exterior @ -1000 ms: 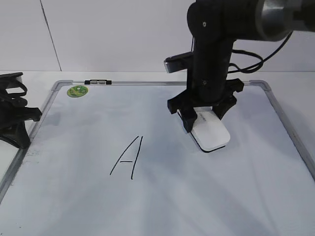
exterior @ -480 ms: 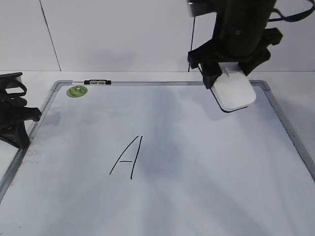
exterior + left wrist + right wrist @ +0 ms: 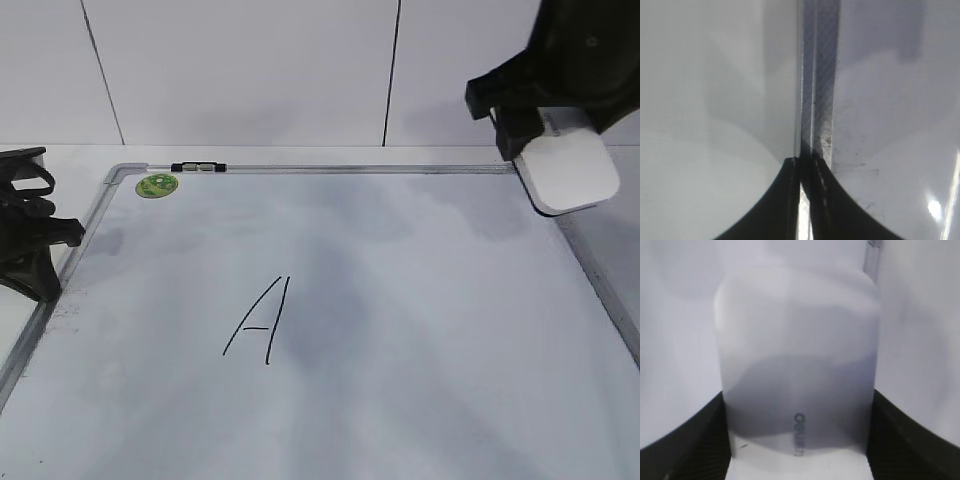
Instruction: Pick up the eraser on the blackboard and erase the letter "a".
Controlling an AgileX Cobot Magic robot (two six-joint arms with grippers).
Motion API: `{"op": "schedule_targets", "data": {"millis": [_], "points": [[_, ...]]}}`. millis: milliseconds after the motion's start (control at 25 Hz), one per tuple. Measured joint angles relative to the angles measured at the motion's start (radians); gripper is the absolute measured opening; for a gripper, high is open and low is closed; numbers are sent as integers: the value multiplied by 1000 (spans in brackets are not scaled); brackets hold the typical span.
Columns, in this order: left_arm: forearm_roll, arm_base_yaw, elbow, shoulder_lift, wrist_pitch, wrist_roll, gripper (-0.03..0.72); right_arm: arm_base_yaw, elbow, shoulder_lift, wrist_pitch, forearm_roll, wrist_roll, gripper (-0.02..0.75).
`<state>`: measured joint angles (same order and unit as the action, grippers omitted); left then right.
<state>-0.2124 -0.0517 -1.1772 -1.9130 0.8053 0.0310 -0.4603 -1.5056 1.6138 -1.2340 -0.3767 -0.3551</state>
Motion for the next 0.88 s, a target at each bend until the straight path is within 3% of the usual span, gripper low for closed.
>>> {"op": "schedule_targets", "data": {"millis": [360, 880], "points": [[-6, 0, 0, 0, 0, 2, 21, 150, 79, -67, -4, -4, -3, 561], [-12, 0, 0, 0, 0, 4, 29, 293, 84, 6, -6, 163, 116, 561]]}}
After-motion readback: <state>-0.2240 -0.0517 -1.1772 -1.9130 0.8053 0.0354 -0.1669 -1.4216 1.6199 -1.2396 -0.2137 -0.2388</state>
